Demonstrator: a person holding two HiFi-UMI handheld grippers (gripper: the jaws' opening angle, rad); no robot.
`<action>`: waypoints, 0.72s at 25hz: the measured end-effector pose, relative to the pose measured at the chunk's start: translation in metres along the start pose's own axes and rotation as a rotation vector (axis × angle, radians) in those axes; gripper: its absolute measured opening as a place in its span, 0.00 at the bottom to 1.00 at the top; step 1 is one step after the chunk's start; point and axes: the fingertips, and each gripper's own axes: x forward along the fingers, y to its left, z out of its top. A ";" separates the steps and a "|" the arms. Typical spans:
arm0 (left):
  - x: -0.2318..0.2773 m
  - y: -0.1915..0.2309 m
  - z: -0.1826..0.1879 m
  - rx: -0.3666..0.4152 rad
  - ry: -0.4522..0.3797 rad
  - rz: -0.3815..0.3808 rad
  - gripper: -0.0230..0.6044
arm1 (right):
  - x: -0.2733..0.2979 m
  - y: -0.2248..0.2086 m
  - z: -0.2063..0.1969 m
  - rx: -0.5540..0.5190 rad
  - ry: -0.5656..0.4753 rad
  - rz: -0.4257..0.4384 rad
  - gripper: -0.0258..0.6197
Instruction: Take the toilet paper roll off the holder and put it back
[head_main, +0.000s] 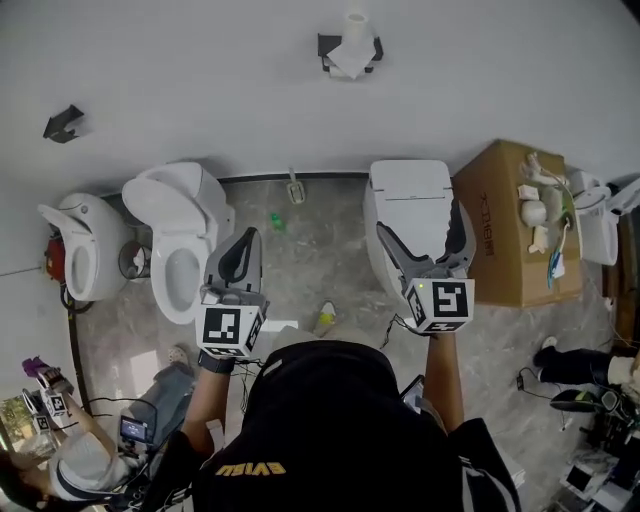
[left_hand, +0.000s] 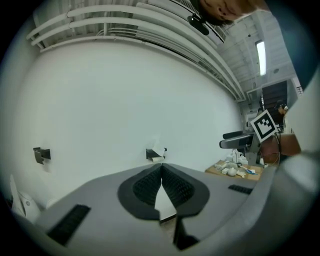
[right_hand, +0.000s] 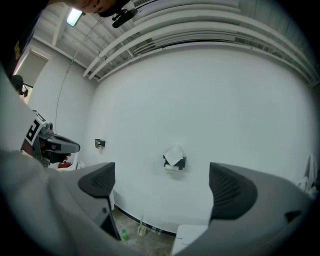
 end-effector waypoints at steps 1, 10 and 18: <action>0.007 0.000 0.003 0.003 -0.002 0.006 0.06 | 0.008 -0.004 -0.001 0.005 -0.003 0.009 0.94; 0.059 0.005 0.010 -0.003 0.013 0.019 0.05 | 0.063 -0.024 0.003 0.034 -0.025 0.049 0.94; 0.129 0.022 0.007 -0.017 -0.001 -0.022 0.05 | 0.118 -0.041 0.005 0.007 -0.015 0.036 0.94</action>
